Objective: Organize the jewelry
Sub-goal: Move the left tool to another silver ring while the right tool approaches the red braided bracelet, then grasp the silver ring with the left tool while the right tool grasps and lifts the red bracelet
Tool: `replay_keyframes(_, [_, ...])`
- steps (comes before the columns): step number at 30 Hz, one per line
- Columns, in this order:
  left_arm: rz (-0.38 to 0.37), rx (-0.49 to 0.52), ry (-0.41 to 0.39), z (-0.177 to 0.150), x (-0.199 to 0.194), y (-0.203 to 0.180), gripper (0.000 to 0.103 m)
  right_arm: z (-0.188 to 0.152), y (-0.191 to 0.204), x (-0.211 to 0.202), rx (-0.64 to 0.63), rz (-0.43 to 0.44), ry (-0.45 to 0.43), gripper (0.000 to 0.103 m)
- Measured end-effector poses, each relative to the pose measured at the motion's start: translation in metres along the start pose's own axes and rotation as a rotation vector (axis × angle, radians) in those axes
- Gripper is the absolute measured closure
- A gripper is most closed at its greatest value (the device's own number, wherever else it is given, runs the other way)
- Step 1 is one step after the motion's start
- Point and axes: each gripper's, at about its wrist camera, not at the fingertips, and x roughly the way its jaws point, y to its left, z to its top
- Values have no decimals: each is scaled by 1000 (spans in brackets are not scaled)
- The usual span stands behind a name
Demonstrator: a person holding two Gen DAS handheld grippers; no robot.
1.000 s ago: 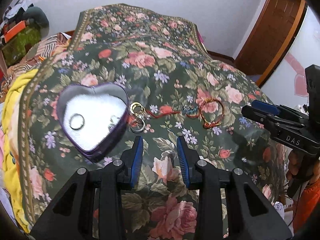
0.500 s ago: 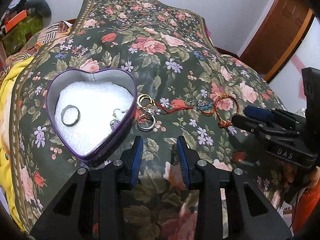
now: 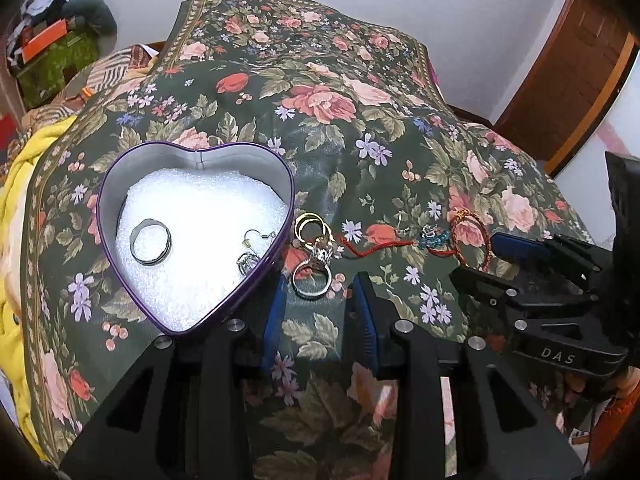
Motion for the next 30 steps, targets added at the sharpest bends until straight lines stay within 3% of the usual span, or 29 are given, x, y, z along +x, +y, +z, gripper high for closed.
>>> replay_keyframes(6, [39,39,-13,1,5,-6,69,0,3,3,-7,-13,-3,43])
replay_keyframes(9, [38,37,-17,1,6,-5,72,0,4,4,-11,-25,-7,48])
replay_keyframes(12, [21,13,-10,2,5,2,83,0,3,5,-3,-27,-9,56])
replay_keyframes(17, [4,7,-4,2,3,4,83,1,1,5,6,-36,-12,85])
replay_keyframes(20, [1,11,-3,0,0,1,83,0,-3,4,24,-35,-16,93])
replay_keyframes(30, [-5,8,-45,-5,-29,2,83,0,-15,-16,110,-9,-73,98])
